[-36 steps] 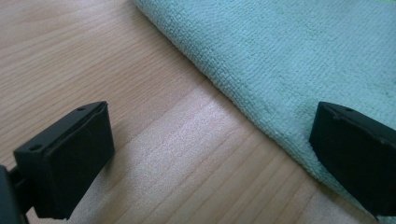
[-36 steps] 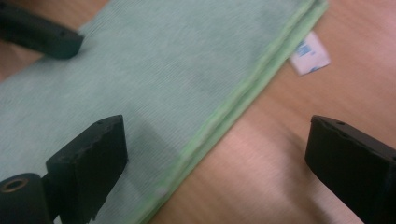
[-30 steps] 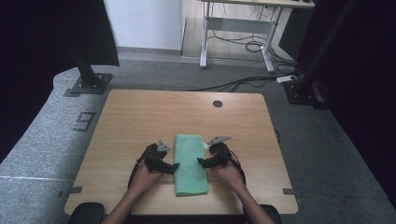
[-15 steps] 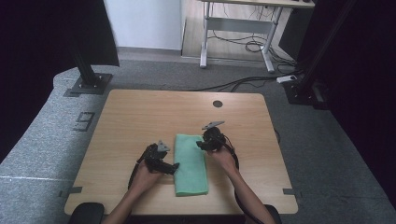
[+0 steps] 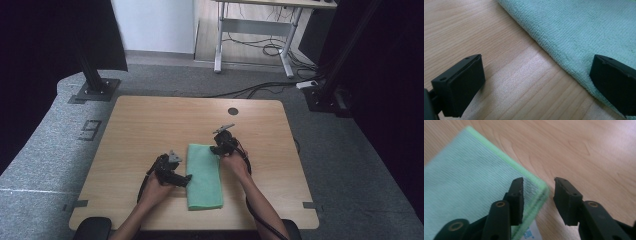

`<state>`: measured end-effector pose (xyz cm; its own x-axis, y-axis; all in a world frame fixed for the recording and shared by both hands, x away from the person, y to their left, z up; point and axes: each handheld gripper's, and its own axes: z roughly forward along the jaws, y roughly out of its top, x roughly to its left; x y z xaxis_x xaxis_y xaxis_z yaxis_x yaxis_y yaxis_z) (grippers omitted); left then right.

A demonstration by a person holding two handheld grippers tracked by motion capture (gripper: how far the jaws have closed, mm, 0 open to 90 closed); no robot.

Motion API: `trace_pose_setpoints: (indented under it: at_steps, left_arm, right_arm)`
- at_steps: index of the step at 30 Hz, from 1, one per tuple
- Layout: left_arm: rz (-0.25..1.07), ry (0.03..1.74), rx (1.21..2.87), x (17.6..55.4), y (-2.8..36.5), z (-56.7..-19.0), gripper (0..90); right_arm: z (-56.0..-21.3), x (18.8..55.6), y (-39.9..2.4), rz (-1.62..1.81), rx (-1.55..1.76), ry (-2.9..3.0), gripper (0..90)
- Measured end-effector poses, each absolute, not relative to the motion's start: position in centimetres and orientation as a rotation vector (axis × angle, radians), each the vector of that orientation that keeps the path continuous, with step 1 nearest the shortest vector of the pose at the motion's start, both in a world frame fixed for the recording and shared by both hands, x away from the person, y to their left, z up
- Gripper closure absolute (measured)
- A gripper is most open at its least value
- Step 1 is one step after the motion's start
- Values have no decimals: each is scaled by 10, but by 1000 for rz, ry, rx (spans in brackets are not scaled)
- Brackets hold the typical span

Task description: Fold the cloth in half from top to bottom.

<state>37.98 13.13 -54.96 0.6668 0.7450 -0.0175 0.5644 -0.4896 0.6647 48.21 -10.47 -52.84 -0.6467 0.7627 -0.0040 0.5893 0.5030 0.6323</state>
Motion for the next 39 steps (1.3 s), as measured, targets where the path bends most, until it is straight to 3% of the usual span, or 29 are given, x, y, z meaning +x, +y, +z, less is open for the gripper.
trace_pose_setpoints:
  at_steps: [4,6,13,17,39]
  left_arm:
    - [362,1007,2231,380,131,-550,0]
    - [362,1007,2231,380,131,-550,0]
    - [360,1007,2231,380,131,-550,0]
    - [362,1007,2232,380,131,-550,0]
    - [341,960,2249,381,131,-549,0]
  right_arm:
    - [-534,485,-111,901,1187,2465,486]
    - [-535,485,-113,909,1184,2467,487]
    - [-534,483,-109,953,1148,2534,780]
    - [-533,484,-109,966,1167,2550,830]
    - [-518,481,-108,932,1078,2532,841]
